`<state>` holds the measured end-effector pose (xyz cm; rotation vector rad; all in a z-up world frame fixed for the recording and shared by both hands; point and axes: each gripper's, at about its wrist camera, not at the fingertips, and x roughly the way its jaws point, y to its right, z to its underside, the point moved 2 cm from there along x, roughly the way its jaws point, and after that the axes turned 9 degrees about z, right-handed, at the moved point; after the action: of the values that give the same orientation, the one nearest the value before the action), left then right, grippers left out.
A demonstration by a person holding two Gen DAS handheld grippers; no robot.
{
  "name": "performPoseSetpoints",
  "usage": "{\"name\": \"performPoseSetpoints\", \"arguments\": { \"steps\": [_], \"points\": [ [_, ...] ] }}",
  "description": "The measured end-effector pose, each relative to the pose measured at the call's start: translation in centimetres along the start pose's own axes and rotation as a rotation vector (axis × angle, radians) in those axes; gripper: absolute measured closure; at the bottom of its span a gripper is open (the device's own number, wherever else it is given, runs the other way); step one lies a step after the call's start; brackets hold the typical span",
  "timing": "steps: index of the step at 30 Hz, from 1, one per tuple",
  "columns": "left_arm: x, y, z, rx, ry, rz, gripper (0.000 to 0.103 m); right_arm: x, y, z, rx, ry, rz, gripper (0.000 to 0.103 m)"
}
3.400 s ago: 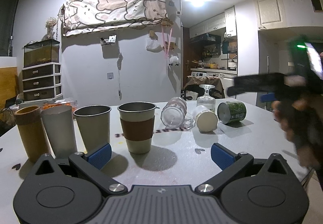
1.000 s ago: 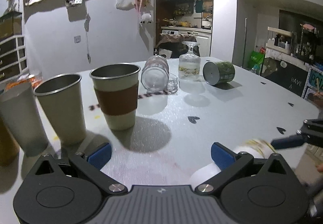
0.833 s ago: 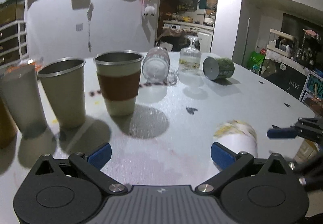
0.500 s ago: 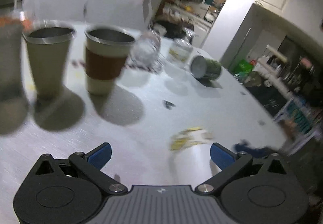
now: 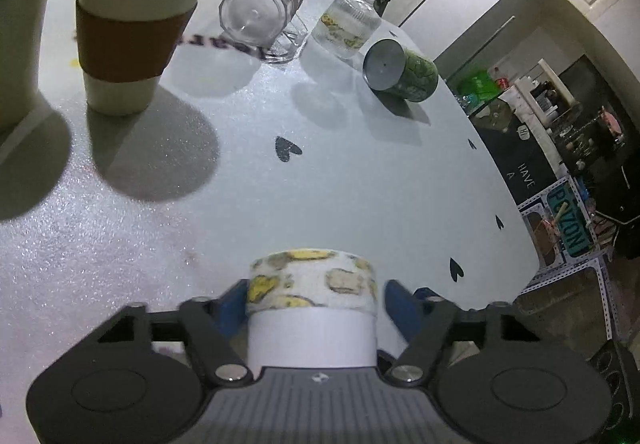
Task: Flip cup upright
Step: 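Grasp the white cup's base with the left gripper while the right gripper releases it, then set the white cup upright beside the brown cup with the left gripper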
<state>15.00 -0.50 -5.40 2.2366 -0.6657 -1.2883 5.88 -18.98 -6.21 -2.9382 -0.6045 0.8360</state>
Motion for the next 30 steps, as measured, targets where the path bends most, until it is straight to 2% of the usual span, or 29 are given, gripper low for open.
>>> {"name": "performPoseSetpoints", "arguments": {
  "steps": [3,7,11,14,17,24,30],
  "points": [
    [-1.2,0.1,0.4,0.015,0.029,0.011,0.038,-0.3,0.3,0.0,0.01,0.012,0.007,0.029],
    [-4.4,0.9,1.1,0.088,0.115,-0.004,0.038,-0.8,0.6,-0.2,0.018,0.033,0.009,0.029],
    [-8.6,1.4,2.3,0.176,0.216,-0.058,0.038,-1.3,0.5,-0.4,0.02,0.055,0.006,0.029],
    [-11.6,0.9,3.4,0.221,0.29,-0.139,0.038,-1.7,0.3,-0.6,0.018,0.074,0.013,0.029],
    [-14.5,-0.6,3.7,0.224,0.363,-0.239,0.038,-1.9,0.1,-0.9,0.021,0.086,0.005,0.029],
    [-20.4,-5.6,2.9,0.155,0.533,-0.511,0.038,-1.3,-0.6,-1.1,0.031,0.082,-0.014,0.029],
    [-23.6,-9.9,1.9,0.081,0.625,-0.688,0.038,-0.9,-0.9,-1.1,0.03,0.076,-0.015,0.029]
  ]
}}
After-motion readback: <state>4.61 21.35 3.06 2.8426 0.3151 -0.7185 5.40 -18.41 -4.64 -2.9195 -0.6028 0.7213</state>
